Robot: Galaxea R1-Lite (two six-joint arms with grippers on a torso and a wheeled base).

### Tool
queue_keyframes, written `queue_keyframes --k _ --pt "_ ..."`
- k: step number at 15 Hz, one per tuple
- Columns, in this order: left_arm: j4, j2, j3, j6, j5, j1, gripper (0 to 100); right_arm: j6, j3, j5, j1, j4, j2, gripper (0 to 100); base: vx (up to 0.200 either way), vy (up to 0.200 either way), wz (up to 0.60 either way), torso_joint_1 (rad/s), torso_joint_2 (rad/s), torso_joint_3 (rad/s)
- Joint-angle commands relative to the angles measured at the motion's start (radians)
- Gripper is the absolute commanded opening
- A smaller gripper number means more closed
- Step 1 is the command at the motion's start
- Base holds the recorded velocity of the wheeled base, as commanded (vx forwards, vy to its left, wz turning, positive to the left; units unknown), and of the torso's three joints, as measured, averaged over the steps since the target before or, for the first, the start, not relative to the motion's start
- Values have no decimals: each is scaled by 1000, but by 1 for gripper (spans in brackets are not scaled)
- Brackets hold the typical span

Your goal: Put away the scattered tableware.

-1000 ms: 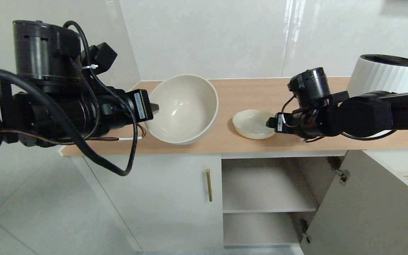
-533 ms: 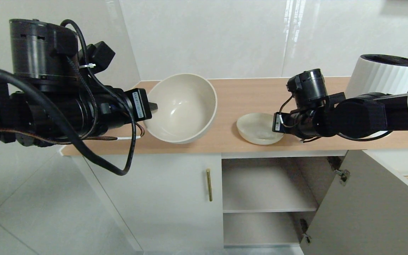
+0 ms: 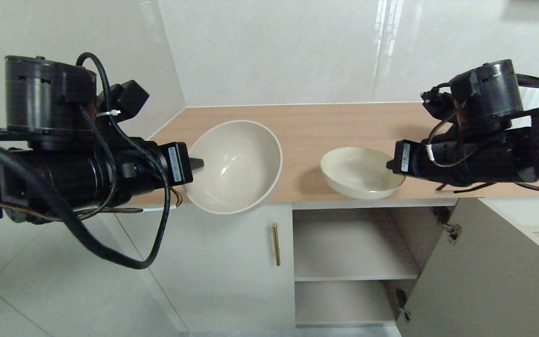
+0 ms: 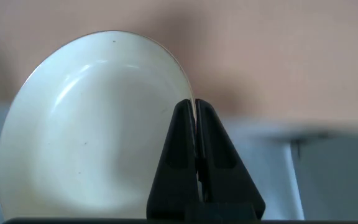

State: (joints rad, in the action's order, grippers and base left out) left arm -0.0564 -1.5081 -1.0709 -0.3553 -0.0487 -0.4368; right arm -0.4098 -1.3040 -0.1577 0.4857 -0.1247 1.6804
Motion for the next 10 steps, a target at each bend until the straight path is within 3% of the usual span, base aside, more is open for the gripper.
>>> queue_keyframes --k 1,7,10 --pt "0 57 71 1 3 0 0 0 117 30 1 -33 -125 0 0 0 0 0 0 0" --pt "-45 138 236 -5 1 6 0 5 362 147 1 -43 -225 0 0 0 0 0 0 0" --pt "-65 137 253 -5 1 6 0 11 370 147 -1 -38 -228 0 -200 0 0 9 4 6"
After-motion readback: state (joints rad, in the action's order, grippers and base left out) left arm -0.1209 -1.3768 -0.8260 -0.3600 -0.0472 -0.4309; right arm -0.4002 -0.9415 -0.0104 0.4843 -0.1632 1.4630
